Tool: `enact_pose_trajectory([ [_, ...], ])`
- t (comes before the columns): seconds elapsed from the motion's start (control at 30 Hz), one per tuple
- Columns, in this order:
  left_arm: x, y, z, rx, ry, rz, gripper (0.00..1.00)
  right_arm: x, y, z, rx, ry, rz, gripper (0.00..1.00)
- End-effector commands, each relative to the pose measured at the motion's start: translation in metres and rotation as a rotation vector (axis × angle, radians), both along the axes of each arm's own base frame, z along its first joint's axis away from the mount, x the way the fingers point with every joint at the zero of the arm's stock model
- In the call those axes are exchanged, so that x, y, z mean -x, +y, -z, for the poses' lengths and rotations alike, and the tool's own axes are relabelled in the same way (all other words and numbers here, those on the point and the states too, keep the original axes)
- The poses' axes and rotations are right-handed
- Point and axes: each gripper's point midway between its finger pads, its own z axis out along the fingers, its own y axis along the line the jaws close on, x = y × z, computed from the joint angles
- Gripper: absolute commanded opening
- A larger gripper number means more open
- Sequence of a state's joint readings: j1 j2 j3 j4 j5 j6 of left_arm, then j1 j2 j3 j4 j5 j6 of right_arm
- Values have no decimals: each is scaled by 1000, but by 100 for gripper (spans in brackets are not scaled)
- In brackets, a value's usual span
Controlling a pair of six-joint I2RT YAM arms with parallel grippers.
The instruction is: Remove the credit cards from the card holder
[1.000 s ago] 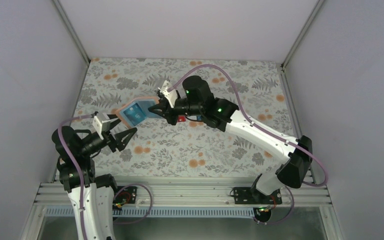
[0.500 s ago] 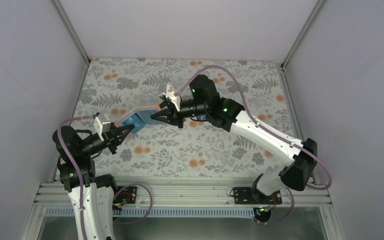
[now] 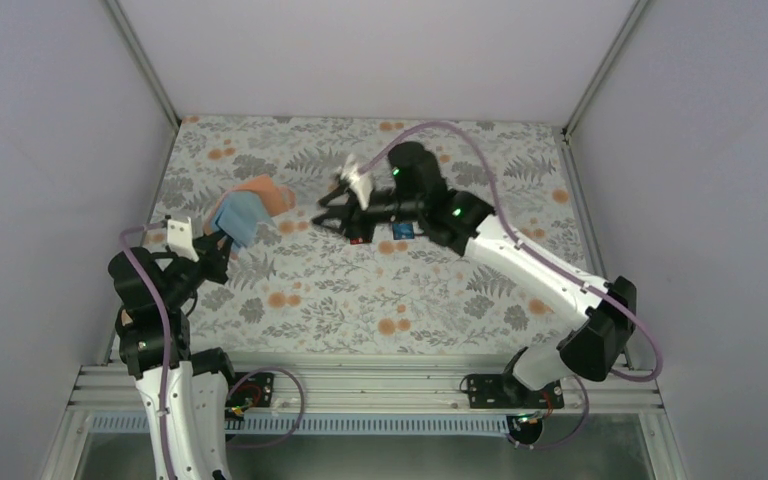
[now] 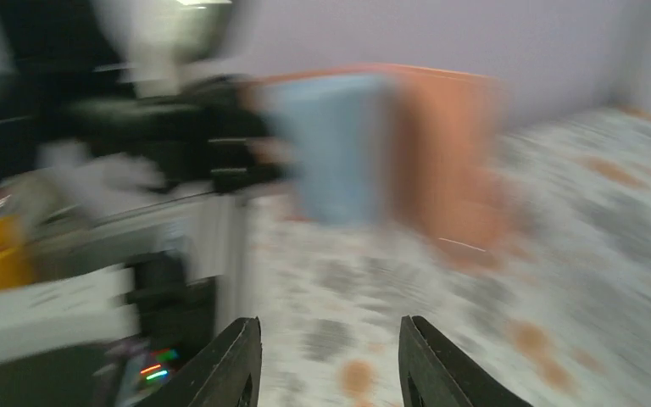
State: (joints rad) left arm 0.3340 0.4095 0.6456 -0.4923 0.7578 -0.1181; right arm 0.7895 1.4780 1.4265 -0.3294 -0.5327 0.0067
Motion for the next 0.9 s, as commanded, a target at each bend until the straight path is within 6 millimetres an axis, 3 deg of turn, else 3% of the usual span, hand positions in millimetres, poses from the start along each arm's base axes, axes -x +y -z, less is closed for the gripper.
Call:
enact_pose_trajectory([
  [0.0,-2,6,-9,21,-10,-45,2,136,33,-51,-192,-139,-584,43],
  [0.03,-2,8,-7,20,-4,-58,3,154,34,-58,-230,-131,-691,43],
  [0.1,-4,15,-3,2,11,-101,2,163,47,-58,-241,-104,-761,42],
  [0.2,-9,27,-1,-3,25,-167,2,138,87,-40,-156,-79,-600,41],
  [0.27,-15,32,-9,-5,23,-188,3,126,94,-41,-142,-73,-528,39],
  [0.37,-26,36,-41,-58,0,-186,2,111,92,-40,-135,-86,-426,40],
  [0.43,-25,38,-80,-220,-110,-184,2,102,82,-36,-125,-108,-343,42],
  [0.53,-31,54,-117,-508,-198,-236,2,97,58,-42,-150,-136,-265,44],
  [0.67,-50,107,-86,-846,27,-350,2,89,40,-36,-133,-139,-193,45],
  [0.77,-60,141,-43,-971,319,-369,2,83,33,-33,-129,-130,-163,45],
  [0.87,-58,161,-23,-1017,481,-413,2,81,31,-34,-132,-127,-166,45],
])
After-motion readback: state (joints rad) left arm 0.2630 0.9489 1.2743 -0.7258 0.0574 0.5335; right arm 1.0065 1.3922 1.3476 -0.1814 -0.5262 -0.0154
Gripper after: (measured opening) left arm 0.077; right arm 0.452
